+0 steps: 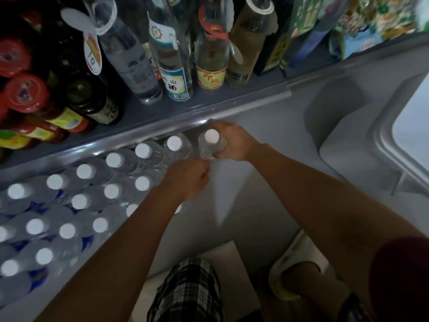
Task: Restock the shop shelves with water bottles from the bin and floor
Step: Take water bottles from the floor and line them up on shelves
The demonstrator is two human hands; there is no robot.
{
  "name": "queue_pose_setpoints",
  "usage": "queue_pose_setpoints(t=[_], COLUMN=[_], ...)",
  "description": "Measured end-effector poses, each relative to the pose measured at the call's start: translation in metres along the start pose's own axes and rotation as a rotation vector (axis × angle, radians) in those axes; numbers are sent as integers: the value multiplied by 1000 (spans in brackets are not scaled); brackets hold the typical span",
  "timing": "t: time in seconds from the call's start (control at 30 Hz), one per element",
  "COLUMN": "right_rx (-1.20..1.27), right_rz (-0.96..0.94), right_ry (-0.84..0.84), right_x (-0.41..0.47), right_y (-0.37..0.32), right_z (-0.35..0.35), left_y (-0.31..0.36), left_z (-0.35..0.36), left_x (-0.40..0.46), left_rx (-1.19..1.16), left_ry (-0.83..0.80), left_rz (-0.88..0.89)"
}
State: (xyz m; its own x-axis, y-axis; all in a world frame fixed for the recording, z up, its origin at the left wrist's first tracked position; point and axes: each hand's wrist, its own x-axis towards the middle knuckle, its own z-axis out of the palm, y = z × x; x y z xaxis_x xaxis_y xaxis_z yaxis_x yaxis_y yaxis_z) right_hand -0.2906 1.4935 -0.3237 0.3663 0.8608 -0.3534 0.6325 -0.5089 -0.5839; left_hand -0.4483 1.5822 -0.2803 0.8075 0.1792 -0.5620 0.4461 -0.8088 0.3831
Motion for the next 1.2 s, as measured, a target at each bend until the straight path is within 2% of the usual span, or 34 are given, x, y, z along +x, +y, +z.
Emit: queue_pose_setpoints(t=[0.27, 0.57, 0.9, 1.2], right_rx=[161, 312, 335, 282], right_rz=[160, 153, -57, -232], right_ry=[98, 234, 408, 458], right_x=[-57, -130, -174, -158], right_y=[-11, -76, -161, -203], right_z=[-70, -179, -312, -412], left_y=[27, 72, 113, 125], left_z=[-48, -153, -258, -299], left_x=[-25, -73, -110, -104], left_rx=[15, 53, 85, 96], left_ry=[57, 209, 401, 482], left_rz=[71, 200, 274, 280])
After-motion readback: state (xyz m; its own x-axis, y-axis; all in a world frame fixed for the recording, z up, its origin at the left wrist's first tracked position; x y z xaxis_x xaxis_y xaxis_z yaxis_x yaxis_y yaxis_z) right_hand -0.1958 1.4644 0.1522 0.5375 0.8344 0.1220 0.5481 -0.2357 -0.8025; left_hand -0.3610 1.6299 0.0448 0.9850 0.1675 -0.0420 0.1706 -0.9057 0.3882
